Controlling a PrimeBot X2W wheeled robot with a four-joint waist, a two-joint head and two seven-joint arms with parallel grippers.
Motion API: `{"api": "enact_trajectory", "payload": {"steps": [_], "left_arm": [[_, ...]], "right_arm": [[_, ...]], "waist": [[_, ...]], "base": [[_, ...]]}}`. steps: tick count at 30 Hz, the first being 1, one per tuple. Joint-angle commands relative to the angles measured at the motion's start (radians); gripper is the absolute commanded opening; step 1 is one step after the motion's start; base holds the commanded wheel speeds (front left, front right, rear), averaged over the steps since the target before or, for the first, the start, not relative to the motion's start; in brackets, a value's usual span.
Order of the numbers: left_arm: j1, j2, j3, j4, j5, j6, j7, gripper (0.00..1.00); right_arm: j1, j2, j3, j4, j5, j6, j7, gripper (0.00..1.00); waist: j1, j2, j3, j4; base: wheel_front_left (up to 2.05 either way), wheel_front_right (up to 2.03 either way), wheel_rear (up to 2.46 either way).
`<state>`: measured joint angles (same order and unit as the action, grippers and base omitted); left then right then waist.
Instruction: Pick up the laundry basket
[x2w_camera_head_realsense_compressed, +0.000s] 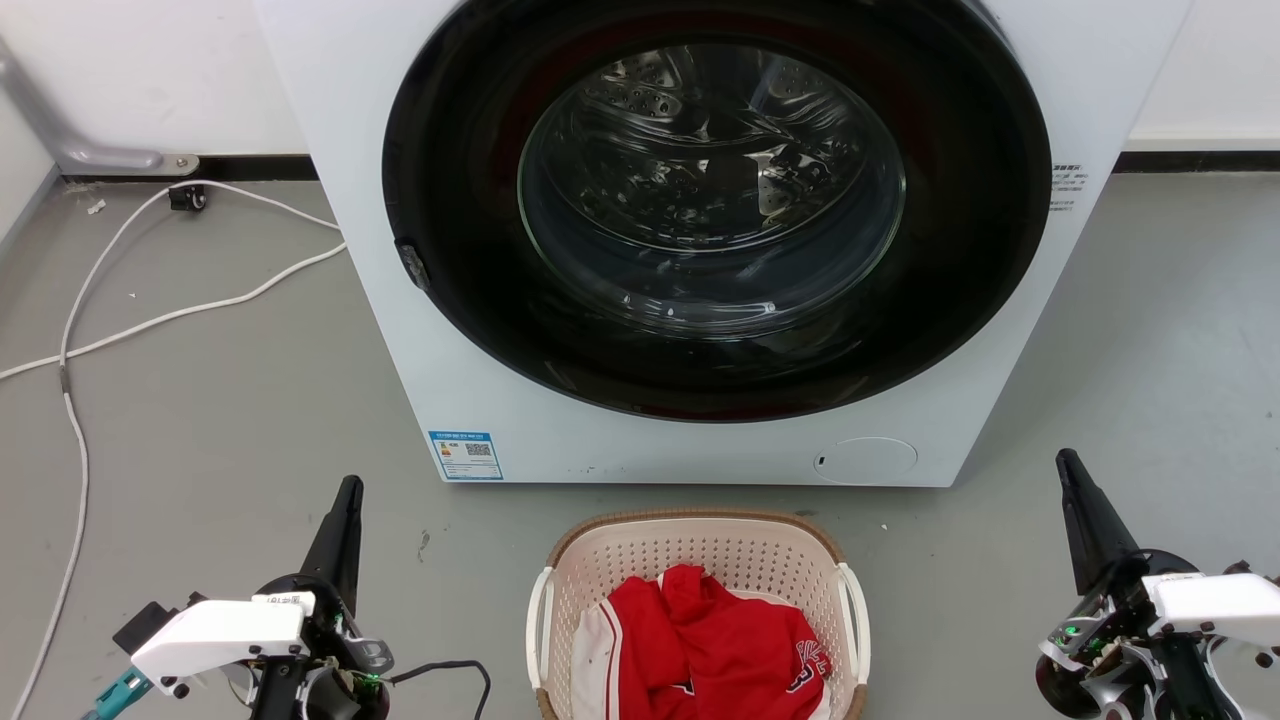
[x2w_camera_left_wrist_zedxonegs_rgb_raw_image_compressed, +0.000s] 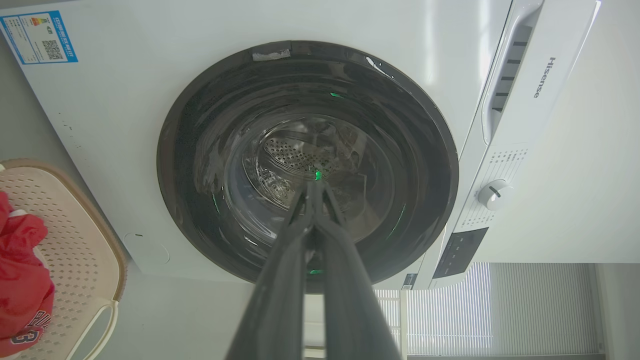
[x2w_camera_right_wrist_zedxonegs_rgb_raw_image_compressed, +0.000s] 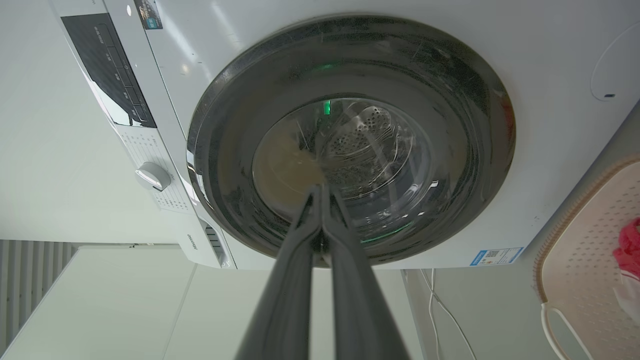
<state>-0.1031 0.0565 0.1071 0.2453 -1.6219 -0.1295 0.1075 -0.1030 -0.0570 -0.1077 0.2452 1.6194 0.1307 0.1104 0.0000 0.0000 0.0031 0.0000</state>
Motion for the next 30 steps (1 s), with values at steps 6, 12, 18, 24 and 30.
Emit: {"api": "enact_trajectory", "payload": {"steps": [6, 12, 18, 24, 30], "left_arm": [[-0.011, -0.003, 0.004, 0.001, 0.007, -0.004, 0.004, 0.00], [-0.011, -0.003, 0.004, 0.001, 0.007, -0.004, 0.004, 0.00], [-0.011, -0.003, 0.005, 0.001, 0.008, -0.004, 0.005, 0.00], [-0.011, -0.003, 0.005, 0.001, 0.009, -0.004, 0.006, 0.00], [-0.011, -0.003, 0.006, 0.001, 0.009, -0.004, 0.005, 0.00]], "right_arm": [[-0.011, 0.004, -0.002, 0.001, -0.004, 0.000, 0.002, 0.00], [-0.011, 0.004, -0.003, 0.001, -0.005, 0.000, 0.003, 0.00], [-0.011, 0.005, -0.003, 0.001, -0.005, 0.000, 0.003, 0.00], [-0.011, 0.005, -0.004, 0.001, -0.006, 0.000, 0.004, 0.00], [-0.011, 0.005, -0.004, 0.001, -0.006, 0.000, 0.004, 0.00]], "waist": [[0.0000, 0.0000, 0.000, 0.000], [0.0000, 0.0000, 0.000, 0.000], [0.0000, 0.0000, 0.000, 0.000], [0.0000, 0.0000, 0.000, 0.000], [0.0000, 0.0000, 0.000, 0.000]], "base": [[0.00, 0.00, 0.00], [0.00, 0.00, 0.00], [0.00, 0.00, 0.00], [0.00, 0.00, 0.00], [0.00, 0.00, 0.00]]}}
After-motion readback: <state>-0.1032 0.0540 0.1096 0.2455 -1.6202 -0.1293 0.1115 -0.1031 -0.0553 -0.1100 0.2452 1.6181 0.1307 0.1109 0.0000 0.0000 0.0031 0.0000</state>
